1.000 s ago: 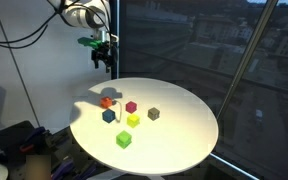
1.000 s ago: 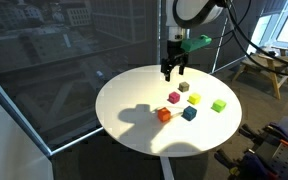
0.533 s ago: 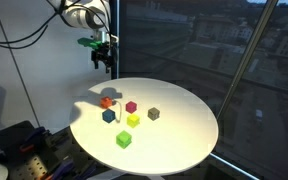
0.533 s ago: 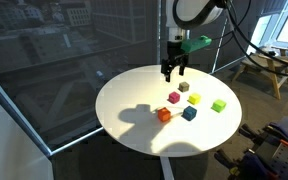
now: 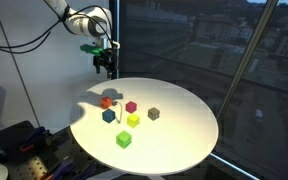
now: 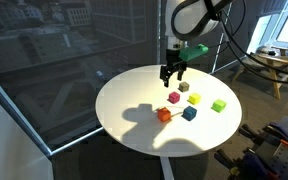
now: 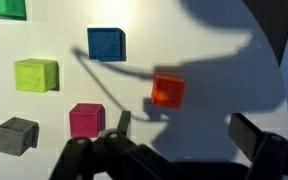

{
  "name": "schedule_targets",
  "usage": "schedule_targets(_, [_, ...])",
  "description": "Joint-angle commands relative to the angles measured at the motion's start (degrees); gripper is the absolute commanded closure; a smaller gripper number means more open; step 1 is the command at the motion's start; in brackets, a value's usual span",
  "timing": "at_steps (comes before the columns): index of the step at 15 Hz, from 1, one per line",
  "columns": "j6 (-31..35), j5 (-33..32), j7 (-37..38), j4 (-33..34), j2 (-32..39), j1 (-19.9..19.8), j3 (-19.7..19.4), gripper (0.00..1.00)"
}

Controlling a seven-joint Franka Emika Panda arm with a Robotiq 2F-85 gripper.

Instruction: Put the.orange block on the blue block

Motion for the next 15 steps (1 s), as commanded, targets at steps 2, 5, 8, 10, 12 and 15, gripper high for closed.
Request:
schedule_targets(2, [3.3,-1.3,1.0,-1.6,1.6,1.5,-0.9,0.00])
schedule_targets(5, [5.2,-1.8,1.3,-2.7,2.8,2.3,-1.3,0.00])
schedule_targets(8, [7.1,-2.4,1.2,-3.5,4.3,2.8,-1.7,0.00])
schedule_targets(10, [8.4,-2.6,1.4,-3.8,5.3,3.1,-2.0,0.00])
schedule_targets(12, [9.8,-3.0,1.6,-4.1,6.4,3.4,-2.4,0.00])
schedule_targets(15, [12.1,-3.2,1.4,-4.0,8.4,3.7,-2.8,0.00])
